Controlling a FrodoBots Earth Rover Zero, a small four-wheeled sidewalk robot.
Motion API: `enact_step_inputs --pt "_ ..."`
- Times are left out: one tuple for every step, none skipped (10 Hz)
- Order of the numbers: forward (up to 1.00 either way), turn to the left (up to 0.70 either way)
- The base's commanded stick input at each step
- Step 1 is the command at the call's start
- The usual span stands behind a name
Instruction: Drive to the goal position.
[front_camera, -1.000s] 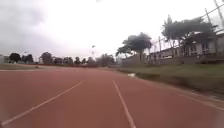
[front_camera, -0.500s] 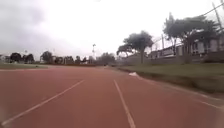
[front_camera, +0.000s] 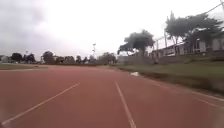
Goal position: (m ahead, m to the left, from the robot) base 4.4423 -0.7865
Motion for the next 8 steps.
enact_step_inputs --pt "0.7 0.0" --pt "0.7 0.0" --pt "0.7 0.0" --pt "0.7 0.0" --pt "0.7 0.0" --pt "0.7 0.0" --pt "0.7 0.0" --pt "0.7 0.0"
